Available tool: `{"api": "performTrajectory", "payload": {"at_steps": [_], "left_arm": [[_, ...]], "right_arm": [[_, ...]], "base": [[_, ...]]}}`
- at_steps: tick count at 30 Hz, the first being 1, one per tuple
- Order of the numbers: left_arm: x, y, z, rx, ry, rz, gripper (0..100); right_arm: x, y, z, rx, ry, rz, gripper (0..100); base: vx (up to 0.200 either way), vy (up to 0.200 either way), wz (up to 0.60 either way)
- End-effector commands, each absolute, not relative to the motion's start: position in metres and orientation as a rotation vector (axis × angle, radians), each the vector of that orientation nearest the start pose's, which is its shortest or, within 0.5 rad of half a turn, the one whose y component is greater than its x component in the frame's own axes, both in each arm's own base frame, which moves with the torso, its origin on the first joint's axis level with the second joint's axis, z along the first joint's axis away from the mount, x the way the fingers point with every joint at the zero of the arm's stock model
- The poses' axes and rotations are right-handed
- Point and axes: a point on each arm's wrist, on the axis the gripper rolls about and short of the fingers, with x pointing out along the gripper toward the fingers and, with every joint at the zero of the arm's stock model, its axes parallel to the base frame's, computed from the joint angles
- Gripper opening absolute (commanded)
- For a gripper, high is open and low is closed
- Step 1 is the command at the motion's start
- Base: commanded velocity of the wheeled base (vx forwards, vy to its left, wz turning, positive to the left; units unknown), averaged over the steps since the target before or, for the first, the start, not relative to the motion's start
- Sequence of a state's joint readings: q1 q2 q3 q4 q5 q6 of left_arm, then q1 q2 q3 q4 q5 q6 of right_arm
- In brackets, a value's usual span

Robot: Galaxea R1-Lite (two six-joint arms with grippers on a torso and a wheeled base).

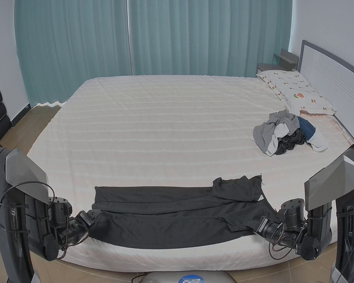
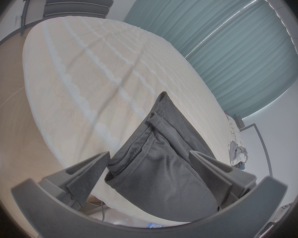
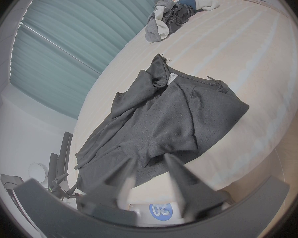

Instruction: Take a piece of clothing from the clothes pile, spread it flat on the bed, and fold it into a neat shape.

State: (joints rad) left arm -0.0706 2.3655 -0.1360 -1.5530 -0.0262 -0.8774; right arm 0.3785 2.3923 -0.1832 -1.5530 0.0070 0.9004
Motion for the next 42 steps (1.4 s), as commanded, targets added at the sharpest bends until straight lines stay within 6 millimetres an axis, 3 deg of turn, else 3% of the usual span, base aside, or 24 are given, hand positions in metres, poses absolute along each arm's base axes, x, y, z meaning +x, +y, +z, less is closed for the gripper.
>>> {"api": "performTrajectory", "payload": {"at_steps": [1, 6, 13, 25, 26, 42], "left_arm": [[0.247, -0.018, -0.038, -0.830, 0.665, 0.207, 100], [0.247, -0.018, -0.038, -0.827, 0.666, 0.208, 100], [0.247, -0.018, -0.038, -0.827, 0.666, 0.208, 100], [0.247, -0.018, -0.038, -0.827, 0.666, 0.208, 100], [0.247, -0.018, -0.038, -0.827, 0.666, 0.208, 100], [0.247, -0.018, -0.038, -0.828, 0.666, 0.208, 100]], "right_arm": [[0.232, 0.094, -0.023, 0.752, 0.724, 0.092, 100], [0.238, 0.083, -0.016, 0.774, 0.679, 0.063, 100], [0.254, 0.067, -0.047, 0.746, 0.715, -0.022, 100], [0.261, 0.070, -0.058, 0.745, 0.727, -0.012, 100], [0.261, 0.071, -0.058, 0.746, 0.727, -0.012, 0], [0.261, 0.066, -0.053, 0.768, 0.704, -0.045, 0]], "base": [[0.000, 0.000, 0.00], [0.000, 0.000, 0.00], [0.000, 0.000, 0.00], [0.000, 0.000, 0.00], [0.000, 0.000, 0.00], [0.000, 0.000, 0.00]]}}
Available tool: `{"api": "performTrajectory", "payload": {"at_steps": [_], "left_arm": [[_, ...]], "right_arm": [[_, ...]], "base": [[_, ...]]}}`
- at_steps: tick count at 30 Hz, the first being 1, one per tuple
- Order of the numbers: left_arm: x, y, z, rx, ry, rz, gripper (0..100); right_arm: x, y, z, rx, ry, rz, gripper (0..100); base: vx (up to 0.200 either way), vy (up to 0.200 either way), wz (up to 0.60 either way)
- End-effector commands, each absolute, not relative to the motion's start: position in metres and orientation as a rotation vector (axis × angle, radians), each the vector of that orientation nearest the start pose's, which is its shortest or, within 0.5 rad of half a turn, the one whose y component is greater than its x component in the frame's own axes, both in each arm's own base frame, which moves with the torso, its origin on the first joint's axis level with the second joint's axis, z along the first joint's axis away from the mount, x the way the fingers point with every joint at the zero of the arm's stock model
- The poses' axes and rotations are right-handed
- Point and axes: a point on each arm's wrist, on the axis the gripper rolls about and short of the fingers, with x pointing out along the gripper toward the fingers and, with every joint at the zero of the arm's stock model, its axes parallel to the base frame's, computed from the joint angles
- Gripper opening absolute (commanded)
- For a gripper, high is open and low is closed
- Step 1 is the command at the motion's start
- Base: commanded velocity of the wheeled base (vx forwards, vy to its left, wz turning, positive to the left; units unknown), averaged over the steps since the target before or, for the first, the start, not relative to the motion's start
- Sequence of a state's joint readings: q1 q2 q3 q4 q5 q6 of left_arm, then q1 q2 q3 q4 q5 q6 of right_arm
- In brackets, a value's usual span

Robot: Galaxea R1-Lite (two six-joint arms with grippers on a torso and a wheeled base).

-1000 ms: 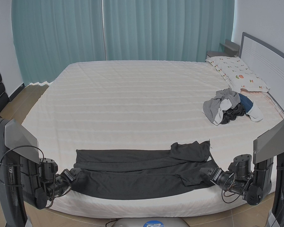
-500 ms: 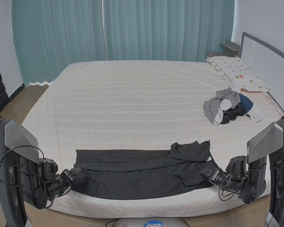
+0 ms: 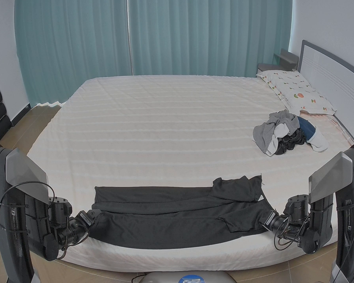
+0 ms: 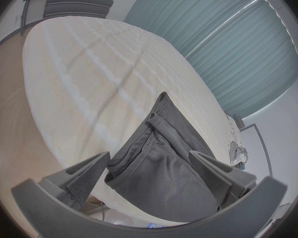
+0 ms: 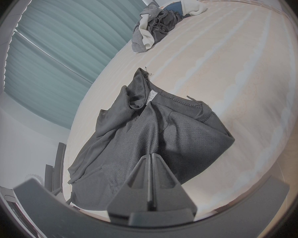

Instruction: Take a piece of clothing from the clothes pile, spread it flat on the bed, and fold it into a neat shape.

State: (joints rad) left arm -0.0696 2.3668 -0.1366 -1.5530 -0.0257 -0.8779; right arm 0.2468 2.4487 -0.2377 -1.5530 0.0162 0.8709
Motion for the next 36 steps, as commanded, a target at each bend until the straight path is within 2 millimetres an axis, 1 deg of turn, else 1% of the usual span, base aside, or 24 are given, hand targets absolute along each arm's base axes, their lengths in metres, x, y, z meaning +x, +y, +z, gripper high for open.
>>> {"api": "performTrajectory", "payload": {"at_steps": [1, 2, 5, 9, 12, 19, 20, 22, 26, 28, 30, 33, 36], "left_arm": [[0.247, -0.018, -0.038, -0.828, 0.666, 0.208, 100], [0.247, -0.018, -0.038, -0.828, 0.666, 0.208, 100], [0.247, -0.018, -0.038, -0.828, 0.666, 0.208, 100], [0.247, -0.018, -0.038, -0.830, 0.664, 0.208, 100], [0.247, -0.018, -0.038, -0.830, 0.664, 0.208, 100], [0.246, -0.017, -0.038, -0.832, 0.665, 0.211, 100], [0.246, -0.017, -0.037, -0.832, 0.666, 0.209, 100], [0.244, -0.017, -0.037, -0.832, 0.668, 0.211, 100], [0.243, -0.017, -0.037, -0.832, 0.674, 0.210, 100], [0.243, -0.017, -0.038, -0.831, 0.678, 0.209, 100], [0.245, -0.017, -0.039, -0.825, 0.677, 0.209, 100], [0.245, -0.017, -0.041, -0.800, 0.684, 0.200, 100], [0.244, -0.018, -0.048, -0.744, 0.713, 0.193, 100]], "right_arm": [[0.261, 0.066, -0.052, 0.770, 0.700, -0.044, 0], [0.261, 0.066, -0.052, 0.770, 0.700, -0.044, 0], [0.254, 0.065, -0.042, 0.770, 0.695, -0.032, 0], [0.253, 0.063, -0.036, 0.767, 0.682, -0.025, 0], [0.251, 0.058, -0.038, 0.735, 0.690, -0.036, 0], [0.247, 0.056, -0.043, 0.684, 0.719, -0.040, 0], [0.246, 0.056, -0.045, 0.675, 0.725, -0.041, 100], [0.247, 0.054, -0.045, 0.672, 0.722, -0.048, 100], [0.249, 0.052, -0.038, 0.703, 0.693, -0.045, 100], [0.252, 0.046, -0.028, 0.765, 0.652, -0.054, 100], [0.254, 0.043, -0.024, 0.814, 0.639, -0.051, 100], [0.261, 0.035, -0.021, 0.885, 0.613, -0.059, 100], [0.265, 0.029, -0.023, 0.921, 0.610, -0.064, 100]], "base": [[0.000, 0.000, 0.00], [0.000, 0.000, 0.00], [0.000, 0.000, 0.00], [0.000, 0.000, 0.00], [0.000, 0.000, 0.00], [0.000, 0.000, 0.00], [0.000, 0.000, 0.00], [0.000, 0.000, 0.00], [0.000, 0.000, 0.00], [0.000, 0.000, 0.00], [0.000, 0.000, 0.00], [0.000, 0.000, 0.00], [0.000, 0.000, 0.00]]}}
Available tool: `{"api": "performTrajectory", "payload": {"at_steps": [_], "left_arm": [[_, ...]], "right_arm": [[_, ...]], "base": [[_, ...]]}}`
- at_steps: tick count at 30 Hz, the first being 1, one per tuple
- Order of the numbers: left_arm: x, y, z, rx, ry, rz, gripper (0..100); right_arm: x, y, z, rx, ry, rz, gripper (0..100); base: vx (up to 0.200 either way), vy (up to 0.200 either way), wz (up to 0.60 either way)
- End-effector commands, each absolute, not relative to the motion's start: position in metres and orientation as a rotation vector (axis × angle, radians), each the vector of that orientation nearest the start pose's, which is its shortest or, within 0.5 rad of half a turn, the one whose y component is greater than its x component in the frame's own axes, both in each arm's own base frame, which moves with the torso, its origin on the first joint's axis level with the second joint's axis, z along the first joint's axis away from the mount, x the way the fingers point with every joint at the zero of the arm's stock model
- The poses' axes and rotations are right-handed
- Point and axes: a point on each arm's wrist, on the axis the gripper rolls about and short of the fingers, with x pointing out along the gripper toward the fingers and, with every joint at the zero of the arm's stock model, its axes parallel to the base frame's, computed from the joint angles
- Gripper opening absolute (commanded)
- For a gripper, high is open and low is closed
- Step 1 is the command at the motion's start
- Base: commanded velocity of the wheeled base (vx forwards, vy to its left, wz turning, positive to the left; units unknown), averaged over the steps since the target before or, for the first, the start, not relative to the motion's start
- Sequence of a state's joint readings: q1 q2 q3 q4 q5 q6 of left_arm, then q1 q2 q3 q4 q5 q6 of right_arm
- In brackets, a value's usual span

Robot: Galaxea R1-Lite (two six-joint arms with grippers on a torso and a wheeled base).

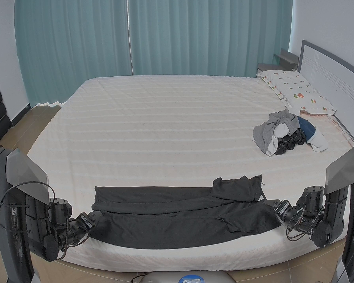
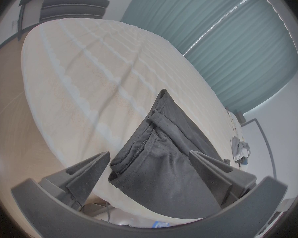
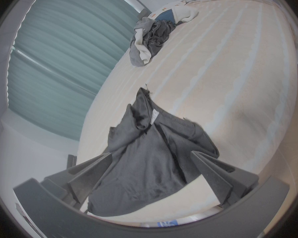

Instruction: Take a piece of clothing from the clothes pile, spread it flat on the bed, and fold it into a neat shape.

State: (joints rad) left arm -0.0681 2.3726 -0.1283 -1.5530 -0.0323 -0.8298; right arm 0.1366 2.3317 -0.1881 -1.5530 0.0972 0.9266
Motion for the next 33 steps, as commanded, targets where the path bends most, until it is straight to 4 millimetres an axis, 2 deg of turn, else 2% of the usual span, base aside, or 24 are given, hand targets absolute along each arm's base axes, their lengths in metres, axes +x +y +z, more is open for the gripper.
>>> {"api": "performTrajectory", "payload": {"at_steps": [1, 12, 13, 18, 33], "left_arm": [[0.243, -0.018, -0.050, -0.720, 0.721, 0.189, 100], [0.243, -0.026, -0.063, -0.635, 0.749, 0.216, 100], [0.244, -0.027, -0.064, -0.631, 0.745, 0.214, 0], [0.244, -0.028, -0.068, -0.585, 0.741, 0.241, 0], [0.232, -0.018, -0.067, -0.591, 0.749, 0.356, 0]], "right_arm": [[0.265, 0.028, -0.023, 0.932, 0.615, -0.060, 100], [0.266, 0.030, -0.027, 0.966, 0.645, -0.037, 100], [0.266, 0.030, -0.027, 0.967, 0.645, -0.036, 100], [0.266, 0.030, -0.027, 0.966, 0.644, -0.038, 100], [0.266, 0.032, -0.028, 0.961, 0.650, -0.032, 100]], "base": [[0.000, 0.000, 0.00], [0.000, 0.000, 0.00], [0.000, 0.000, 0.00], [0.000, 0.000, 0.00], [0.000, 0.000, 0.00]]}}
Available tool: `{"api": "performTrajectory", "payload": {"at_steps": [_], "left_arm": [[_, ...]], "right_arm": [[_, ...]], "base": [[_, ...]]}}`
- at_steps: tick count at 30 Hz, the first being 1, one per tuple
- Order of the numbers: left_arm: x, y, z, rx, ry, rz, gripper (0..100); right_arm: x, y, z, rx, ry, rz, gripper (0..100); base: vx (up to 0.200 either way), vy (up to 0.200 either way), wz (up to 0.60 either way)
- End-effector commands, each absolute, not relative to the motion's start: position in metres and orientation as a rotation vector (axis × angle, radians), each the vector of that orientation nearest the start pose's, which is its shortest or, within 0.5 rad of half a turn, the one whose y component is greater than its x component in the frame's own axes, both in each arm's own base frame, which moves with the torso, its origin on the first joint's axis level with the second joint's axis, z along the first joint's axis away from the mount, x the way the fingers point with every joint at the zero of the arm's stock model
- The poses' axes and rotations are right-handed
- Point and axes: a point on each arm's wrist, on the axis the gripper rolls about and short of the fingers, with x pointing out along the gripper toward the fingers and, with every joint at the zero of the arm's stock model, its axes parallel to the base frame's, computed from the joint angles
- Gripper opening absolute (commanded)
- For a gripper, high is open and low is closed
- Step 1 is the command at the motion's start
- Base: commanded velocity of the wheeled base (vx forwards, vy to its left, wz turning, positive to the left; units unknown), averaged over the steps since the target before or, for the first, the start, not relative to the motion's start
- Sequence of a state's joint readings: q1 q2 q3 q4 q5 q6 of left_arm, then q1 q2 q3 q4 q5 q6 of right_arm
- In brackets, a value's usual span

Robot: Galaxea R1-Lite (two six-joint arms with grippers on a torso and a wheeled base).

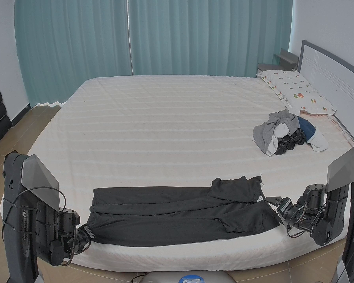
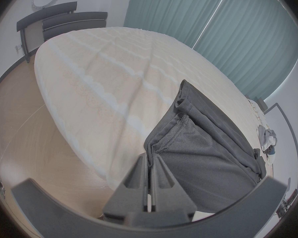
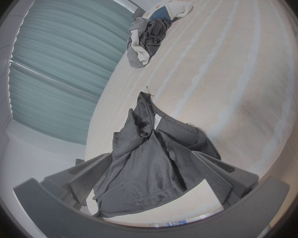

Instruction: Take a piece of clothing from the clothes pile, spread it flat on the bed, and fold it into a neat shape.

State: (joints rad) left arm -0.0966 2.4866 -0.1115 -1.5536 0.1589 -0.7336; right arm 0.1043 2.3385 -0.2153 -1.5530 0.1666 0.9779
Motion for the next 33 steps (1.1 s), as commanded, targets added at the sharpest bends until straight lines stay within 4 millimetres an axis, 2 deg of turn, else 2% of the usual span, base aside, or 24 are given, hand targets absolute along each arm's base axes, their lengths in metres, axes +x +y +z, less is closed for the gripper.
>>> {"api": "performTrajectory", "payload": {"at_steps": [1, 3, 4, 9, 14, 15, 18, 22, 33], "left_arm": [[0.233, -0.018, -0.067, -0.591, 0.747, 0.356, 0], [0.232, -0.018, -0.067, -0.591, 0.749, 0.356, 0], [0.232, -0.018, -0.066, -0.596, 0.750, 0.350, 100], [0.227, -0.018, -0.063, -0.603, 0.762, 0.342, 100], [0.230, -0.014, -0.051, -0.633, 0.722, 0.323, 100], [0.236, -0.011, -0.036, -0.702, 0.656, 0.285, 100], [0.242, -0.008, -0.024, -0.770, 0.600, 0.249, 100], [0.251, -0.004, -0.022, -0.819, 0.558, 0.261, 100], [0.254, 0.002, -0.021, -0.844, 0.537, 0.278, 100]], "right_arm": [[0.266, 0.032, -0.028, 0.961, 0.650, -0.032, 100], [0.266, 0.032, -0.028, 0.961, 0.650, -0.032, 100], [0.266, 0.032, -0.028, 0.961, 0.650, -0.032, 100], [0.266, 0.032, -0.027, 0.961, 0.649, -0.031, 100], [0.266, 0.031, -0.025, 0.965, 0.639, -0.033, 100], [0.266, 0.029, -0.024, 0.967, 0.632, -0.037, 100], [0.267, 0.029, -0.025, 0.967, 0.633, -0.041, 100], [0.266, 0.029, -0.026, 0.963, 0.637, -0.043, 100], [0.268, 0.029, -0.026, 0.964, 0.628, -0.043, 100]], "base": [[0.000, 0.000, 0.00], [0.000, 0.000, 0.00], [0.000, 0.000, 0.00], [0.000, 0.000, 0.00], [0.000, 0.000, 0.00], [0.000, 0.000, 0.00], [0.000, 0.000, 0.00], [0.000, 0.000, 0.00], [0.000, 0.000, 0.00]]}}
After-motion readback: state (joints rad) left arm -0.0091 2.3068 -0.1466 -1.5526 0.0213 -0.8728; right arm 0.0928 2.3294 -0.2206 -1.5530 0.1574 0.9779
